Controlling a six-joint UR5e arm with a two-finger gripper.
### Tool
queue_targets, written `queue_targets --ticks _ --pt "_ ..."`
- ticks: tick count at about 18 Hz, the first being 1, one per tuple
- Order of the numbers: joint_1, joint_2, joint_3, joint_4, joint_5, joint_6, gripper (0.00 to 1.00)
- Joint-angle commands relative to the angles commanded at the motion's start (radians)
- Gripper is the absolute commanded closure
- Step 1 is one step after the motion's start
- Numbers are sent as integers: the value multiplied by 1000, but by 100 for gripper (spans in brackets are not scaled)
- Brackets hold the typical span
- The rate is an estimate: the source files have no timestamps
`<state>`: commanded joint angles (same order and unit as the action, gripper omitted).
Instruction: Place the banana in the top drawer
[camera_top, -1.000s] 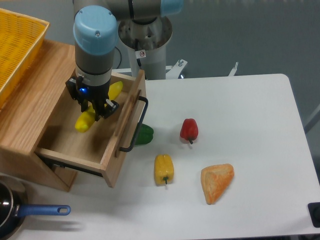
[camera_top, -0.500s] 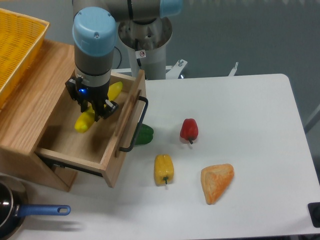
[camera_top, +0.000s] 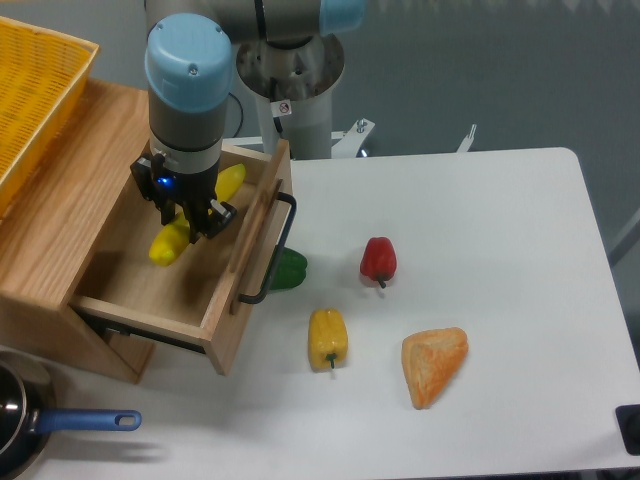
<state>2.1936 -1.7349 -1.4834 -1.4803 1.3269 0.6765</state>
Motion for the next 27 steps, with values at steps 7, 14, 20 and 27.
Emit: queue_targets --ticks 7,14,20,27 --pt "0 0 0 2 32 5 30" --pt "40 8 11 14 35 86 1" --pt "67 31 12 15 35 129 0" --pt "136 69 6 0 66 357 0"
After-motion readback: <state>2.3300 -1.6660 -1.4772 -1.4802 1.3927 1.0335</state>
